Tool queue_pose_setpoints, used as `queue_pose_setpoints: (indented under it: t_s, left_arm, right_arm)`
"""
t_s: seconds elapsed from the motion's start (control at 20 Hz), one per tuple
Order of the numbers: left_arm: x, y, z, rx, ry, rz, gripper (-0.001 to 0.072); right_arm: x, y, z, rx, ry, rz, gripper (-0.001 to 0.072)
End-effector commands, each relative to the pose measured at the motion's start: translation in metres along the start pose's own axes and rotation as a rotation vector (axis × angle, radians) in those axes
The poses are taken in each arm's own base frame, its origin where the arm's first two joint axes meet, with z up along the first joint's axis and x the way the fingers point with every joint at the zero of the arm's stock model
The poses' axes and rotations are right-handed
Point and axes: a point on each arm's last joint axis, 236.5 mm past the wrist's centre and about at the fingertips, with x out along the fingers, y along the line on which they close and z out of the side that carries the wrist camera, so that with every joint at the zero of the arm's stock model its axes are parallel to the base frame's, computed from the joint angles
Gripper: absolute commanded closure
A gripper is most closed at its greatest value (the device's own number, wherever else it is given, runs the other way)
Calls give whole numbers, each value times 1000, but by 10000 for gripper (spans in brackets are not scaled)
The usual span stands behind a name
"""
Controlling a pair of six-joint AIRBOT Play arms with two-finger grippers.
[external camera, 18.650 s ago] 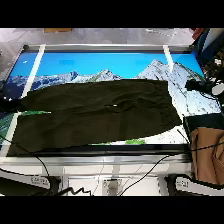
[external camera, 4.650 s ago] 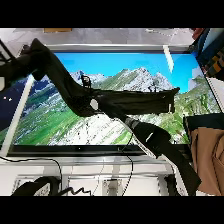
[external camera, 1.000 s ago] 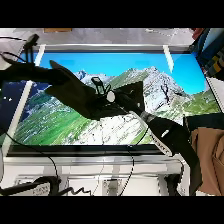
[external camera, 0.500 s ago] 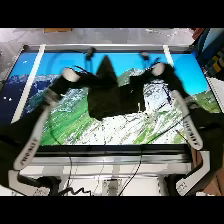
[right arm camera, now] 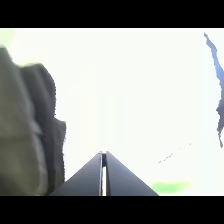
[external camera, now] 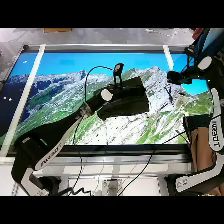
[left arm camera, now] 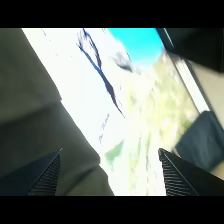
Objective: Fold the clothes and pants, and hang the long-sleeved shirts on hangers.
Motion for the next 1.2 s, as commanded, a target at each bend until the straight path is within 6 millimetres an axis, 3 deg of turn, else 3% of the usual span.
queue_pose_setpoints:
  t_s: [0.0, 0.1, 0.15, 0.2, 0.25, 0.3, 0.35, 0.6, 0.85, 1.0, 1.15]
  left_arm:
    - [-14, 11, 30, 10, -56, 16, -5]
    - [-27, 21, 47, 2, -65, 21, -5]
    - [-33, 25, 51, -2, -62, 21, -5]
    - [-37, 30, 54, -6, -54, 21, -5]
    - [-40, 35, 55, -12, -39, 21, -5]
    - [-42, 38, 53, -16, -22, 18, -5]
    - [-43, 40, 50, -21, -2, 13, -5]
    - [-44, 39, 46, -21, 20, 5, -5]
    - [-45, 40, 46, -22, 21, 6, -5]
    - [-45, 42, 48, -22, 18, 9, -5]
    - [-45, 42, 48, -23, 18, 9, -5]
  right_arm:
    - [15, -5, -44, -115, 116, 130, 671]
    - [17, 53, -77, -189, 162, 485, 671]
    - [14, 80, -82, -155, 146, 645, 671]
    - [21, 93, -79, -88, 118, 712, 666]
    - [34, 95, -74, -37, 89, 704, 568]
    - [51, 92, -70, 7, 64, 649, 291]
    - [66, 91, -66, 46, 48, 591, 111]
    - [114, 101, -51, 84, -30, 356, 93]
    - [149, 80, -63, 261, 22, 260, 82]
    - [151, 78, -81, 284, 101, 276, 81]
    - [155, 95, -119, 307, 266, 346, 82]
